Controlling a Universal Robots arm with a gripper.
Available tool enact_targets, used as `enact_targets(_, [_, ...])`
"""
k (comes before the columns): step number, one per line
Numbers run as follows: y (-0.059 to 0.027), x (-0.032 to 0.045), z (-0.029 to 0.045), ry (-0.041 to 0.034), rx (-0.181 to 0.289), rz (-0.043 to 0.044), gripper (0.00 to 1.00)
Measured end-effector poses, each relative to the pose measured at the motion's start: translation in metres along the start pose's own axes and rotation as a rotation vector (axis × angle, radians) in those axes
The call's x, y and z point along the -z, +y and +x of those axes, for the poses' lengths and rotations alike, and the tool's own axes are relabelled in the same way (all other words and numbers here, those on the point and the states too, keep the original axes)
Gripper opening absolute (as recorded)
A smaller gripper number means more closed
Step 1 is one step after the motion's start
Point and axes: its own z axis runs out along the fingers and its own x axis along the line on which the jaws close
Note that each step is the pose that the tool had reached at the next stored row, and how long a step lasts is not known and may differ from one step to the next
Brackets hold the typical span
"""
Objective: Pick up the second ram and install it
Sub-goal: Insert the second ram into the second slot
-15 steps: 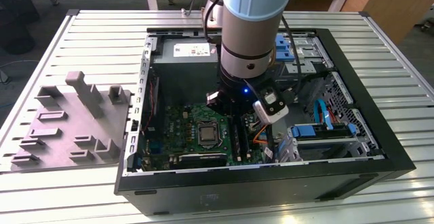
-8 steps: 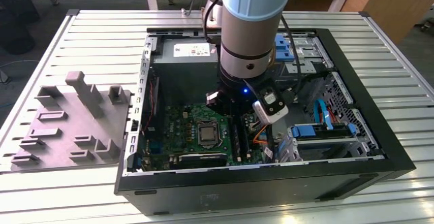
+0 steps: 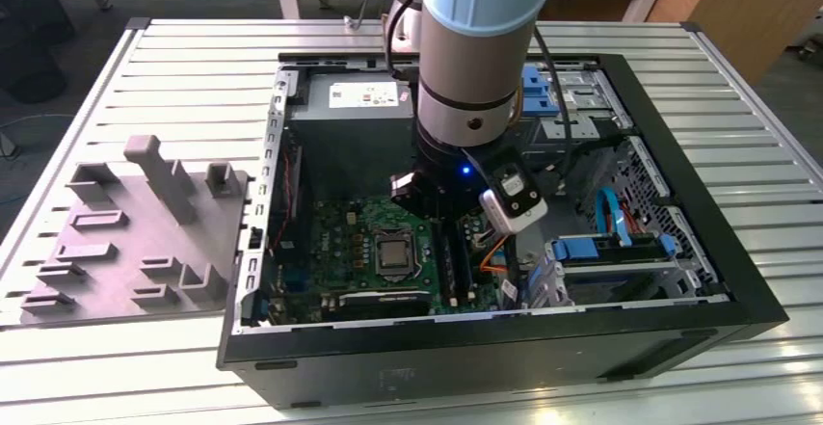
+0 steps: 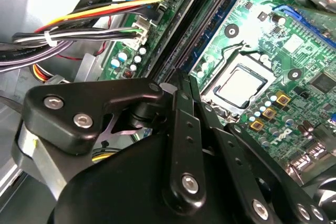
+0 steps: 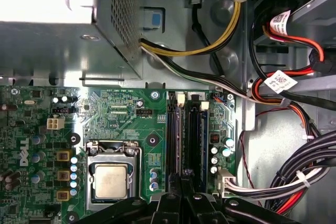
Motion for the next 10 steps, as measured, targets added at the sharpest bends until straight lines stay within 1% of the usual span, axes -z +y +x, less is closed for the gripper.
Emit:
enact_targets(4, [-0.0001,0.0001,0.0000,0.0001,0.000,0.0003,0.11])
enact_targets(10, [-0.0003,-0.0002,-0.0004,-0.0002,-0.013,0.0006,0.11])
